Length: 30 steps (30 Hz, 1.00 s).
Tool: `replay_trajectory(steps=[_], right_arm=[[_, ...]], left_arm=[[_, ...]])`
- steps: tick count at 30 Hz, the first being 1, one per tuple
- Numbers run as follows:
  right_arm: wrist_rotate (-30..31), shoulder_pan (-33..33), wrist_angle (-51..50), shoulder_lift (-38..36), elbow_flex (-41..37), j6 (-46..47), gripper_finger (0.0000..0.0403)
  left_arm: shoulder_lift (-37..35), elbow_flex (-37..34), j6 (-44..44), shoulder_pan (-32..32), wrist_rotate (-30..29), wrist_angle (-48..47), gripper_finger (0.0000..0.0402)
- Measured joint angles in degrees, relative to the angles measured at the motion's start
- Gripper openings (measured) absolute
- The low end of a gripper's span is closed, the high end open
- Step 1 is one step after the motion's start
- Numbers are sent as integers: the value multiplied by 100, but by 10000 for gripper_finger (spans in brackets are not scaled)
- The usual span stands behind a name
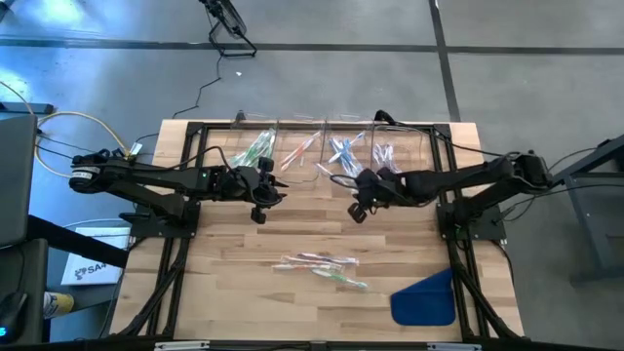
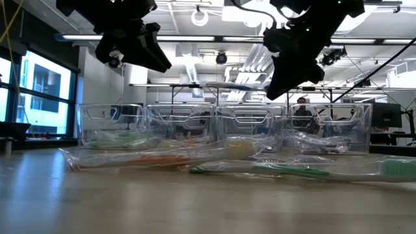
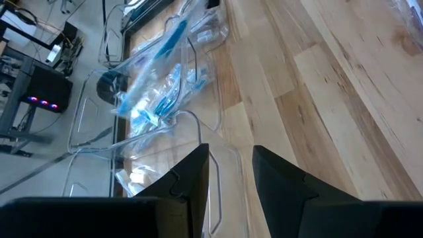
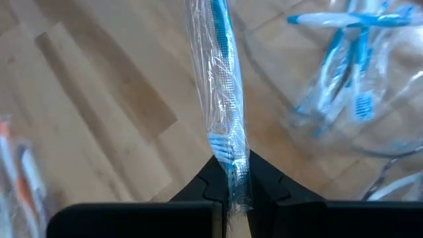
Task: Pick & Place Toothbrushes
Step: Put the blue toothbrush into the middle right transparent bin
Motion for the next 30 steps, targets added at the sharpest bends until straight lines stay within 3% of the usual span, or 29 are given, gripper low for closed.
replay_trajectory(steps=[13, 18, 30], right_arm=[[296, -1101, 566, 0, 0, -163, 19], [286, -1630, 727, 0, 0, 205, 19], [-379, -1985, 719, 2, 0, 650, 19]], left_arm=[[0, 1, 0, 0, -46, 0, 113], [0, 1, 0, 0, -129, 0, 113], [0, -1, 0, 0, -149, 0, 113]])
